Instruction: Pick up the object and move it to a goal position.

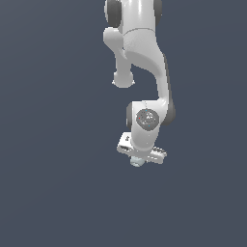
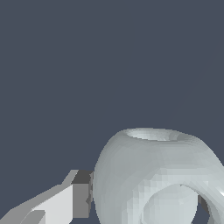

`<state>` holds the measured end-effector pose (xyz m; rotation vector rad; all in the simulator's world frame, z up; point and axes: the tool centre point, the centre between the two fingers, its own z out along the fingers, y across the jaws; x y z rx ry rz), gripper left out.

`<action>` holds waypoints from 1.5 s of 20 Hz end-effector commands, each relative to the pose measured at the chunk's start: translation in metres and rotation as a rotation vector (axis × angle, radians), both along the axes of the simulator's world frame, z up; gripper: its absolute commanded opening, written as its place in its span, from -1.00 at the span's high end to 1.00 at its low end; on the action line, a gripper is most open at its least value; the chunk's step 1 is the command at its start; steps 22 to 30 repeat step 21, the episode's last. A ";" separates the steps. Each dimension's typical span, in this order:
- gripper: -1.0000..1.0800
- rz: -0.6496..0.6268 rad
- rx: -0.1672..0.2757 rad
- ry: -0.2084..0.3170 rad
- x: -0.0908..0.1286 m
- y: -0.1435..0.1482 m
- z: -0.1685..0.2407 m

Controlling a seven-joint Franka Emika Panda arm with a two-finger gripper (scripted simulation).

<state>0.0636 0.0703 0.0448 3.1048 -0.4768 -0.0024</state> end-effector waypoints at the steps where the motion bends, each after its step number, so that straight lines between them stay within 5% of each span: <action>1: 1.00 0.000 0.000 -0.002 0.001 -0.001 0.009; 15: 1.00 0.000 0.000 -0.002 0.011 -0.008 0.107; 30: 1.00 0.000 0.000 -0.002 0.013 -0.009 0.120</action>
